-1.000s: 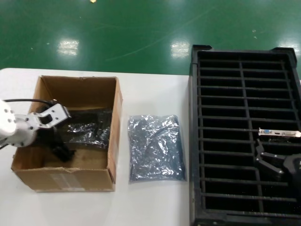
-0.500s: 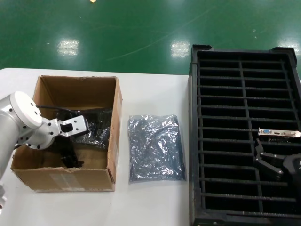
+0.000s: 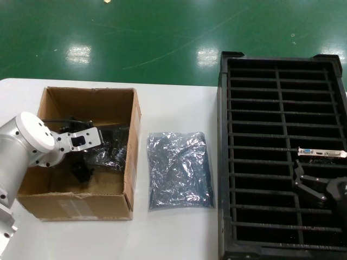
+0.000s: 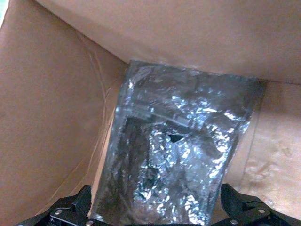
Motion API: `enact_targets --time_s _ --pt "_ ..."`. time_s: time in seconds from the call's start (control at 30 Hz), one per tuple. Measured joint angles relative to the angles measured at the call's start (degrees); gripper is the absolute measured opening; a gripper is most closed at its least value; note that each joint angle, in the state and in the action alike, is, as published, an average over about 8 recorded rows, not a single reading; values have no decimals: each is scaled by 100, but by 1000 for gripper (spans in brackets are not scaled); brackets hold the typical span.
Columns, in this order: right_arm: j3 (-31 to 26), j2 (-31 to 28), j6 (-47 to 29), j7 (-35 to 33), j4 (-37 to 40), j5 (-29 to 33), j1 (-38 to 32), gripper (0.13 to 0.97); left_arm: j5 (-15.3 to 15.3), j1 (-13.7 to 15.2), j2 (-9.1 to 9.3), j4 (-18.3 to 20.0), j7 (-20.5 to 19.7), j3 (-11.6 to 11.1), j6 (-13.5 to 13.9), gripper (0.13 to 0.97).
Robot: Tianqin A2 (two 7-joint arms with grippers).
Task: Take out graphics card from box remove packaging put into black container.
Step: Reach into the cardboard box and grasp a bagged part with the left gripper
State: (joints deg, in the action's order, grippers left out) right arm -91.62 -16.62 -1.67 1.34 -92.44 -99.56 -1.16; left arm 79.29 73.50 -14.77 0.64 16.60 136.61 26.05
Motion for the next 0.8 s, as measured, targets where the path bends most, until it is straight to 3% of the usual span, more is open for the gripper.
enact_targets --time_s 0.47,0.8 --pt "0 0 0 0 0 0 0 966 -111 -101 -85 -14 378 -573 -420 961" --pt "0 0 0 0 0 0 0 966 241 -147 -71 -1 1006 -1268 -971 907"
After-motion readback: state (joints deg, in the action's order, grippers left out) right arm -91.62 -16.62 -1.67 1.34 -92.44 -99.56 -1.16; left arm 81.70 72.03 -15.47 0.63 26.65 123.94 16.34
